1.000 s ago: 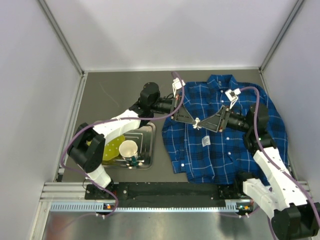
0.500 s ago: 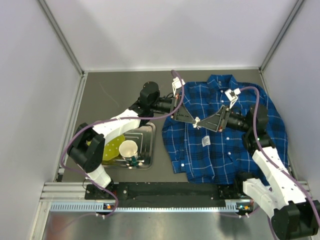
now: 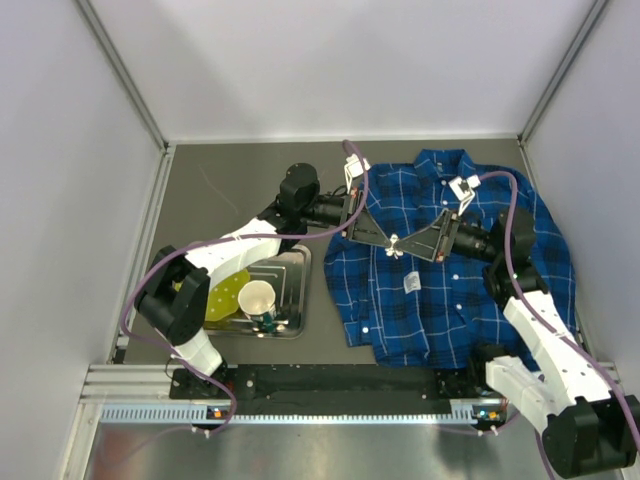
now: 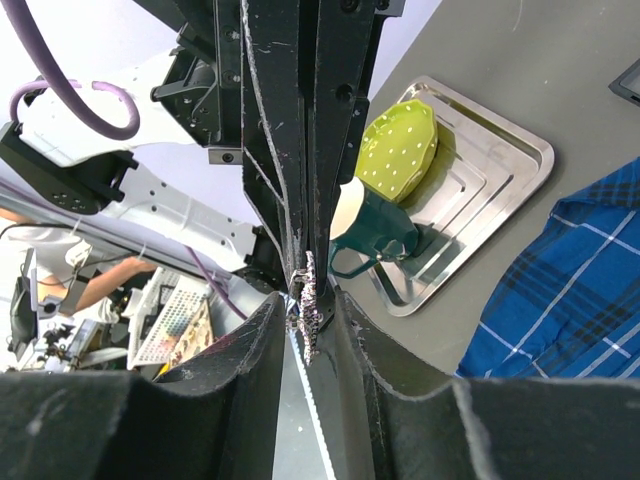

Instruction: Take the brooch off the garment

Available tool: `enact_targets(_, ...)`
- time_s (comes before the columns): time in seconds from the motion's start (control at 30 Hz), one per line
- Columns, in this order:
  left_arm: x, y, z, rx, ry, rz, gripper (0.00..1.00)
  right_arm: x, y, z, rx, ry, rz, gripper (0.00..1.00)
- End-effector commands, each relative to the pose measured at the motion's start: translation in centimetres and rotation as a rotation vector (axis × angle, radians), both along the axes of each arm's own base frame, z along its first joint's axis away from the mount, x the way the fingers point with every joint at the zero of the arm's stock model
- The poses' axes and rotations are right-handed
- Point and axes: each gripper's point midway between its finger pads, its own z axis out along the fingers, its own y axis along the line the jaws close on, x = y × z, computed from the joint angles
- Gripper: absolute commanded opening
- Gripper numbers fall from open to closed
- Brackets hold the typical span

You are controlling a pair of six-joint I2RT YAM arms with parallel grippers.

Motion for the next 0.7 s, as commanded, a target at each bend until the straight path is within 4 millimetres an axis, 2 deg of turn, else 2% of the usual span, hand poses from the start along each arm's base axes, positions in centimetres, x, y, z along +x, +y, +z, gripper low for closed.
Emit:
enact_targets(0.0,-0.36,0.16,1.89,-0.056,-0.074,-0.034,0.0,0.44,-0.17,0.63,0.007,-0.05,-0.011,0.26)
enact_targets(0.33,-0.72,-0.09,1.98,-0.062,-0.066,-0.053,0.0,0.33,-0.08,0.9,0.002,-0.06,0.0,0.3)
enact_targets(0.67,-0.97,0.0,2.15,-0.067,-0.07,-0.061,0.0,0.56,-0.15,0.19,-0.009,-0.051,-0.002,0.21)
